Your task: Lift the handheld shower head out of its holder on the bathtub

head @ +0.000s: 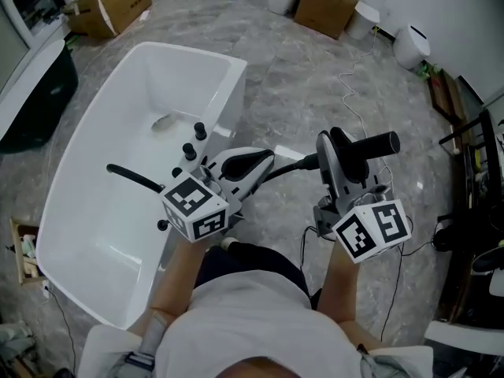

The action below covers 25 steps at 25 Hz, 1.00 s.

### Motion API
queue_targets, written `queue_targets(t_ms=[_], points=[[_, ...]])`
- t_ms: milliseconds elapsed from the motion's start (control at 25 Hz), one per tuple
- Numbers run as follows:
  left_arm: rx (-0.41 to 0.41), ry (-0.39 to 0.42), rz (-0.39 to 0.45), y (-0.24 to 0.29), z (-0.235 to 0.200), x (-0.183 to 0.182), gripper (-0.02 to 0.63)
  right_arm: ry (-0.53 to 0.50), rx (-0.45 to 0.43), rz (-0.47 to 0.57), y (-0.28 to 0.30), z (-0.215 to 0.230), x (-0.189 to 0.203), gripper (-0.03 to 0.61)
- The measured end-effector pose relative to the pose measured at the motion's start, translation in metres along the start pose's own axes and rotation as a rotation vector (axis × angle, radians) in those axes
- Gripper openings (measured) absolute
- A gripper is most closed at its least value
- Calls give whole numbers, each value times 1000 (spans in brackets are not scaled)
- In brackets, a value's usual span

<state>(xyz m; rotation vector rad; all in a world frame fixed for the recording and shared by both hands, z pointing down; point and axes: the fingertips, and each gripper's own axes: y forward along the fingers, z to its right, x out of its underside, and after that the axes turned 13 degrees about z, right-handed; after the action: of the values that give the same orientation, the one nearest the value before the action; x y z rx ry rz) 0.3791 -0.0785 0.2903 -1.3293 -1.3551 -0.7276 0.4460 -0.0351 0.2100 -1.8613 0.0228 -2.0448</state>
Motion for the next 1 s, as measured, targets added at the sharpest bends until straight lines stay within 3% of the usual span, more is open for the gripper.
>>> queue_targets(t_ms=[680, 1000], points=[[233, -92, -82, 62, 42, 48, 12, -48, 359, 38, -87, 94, -16, 104], [290, -121, -114, 66, 57, 57, 12, -84, 433, 15, -109, 99, -15, 104]])
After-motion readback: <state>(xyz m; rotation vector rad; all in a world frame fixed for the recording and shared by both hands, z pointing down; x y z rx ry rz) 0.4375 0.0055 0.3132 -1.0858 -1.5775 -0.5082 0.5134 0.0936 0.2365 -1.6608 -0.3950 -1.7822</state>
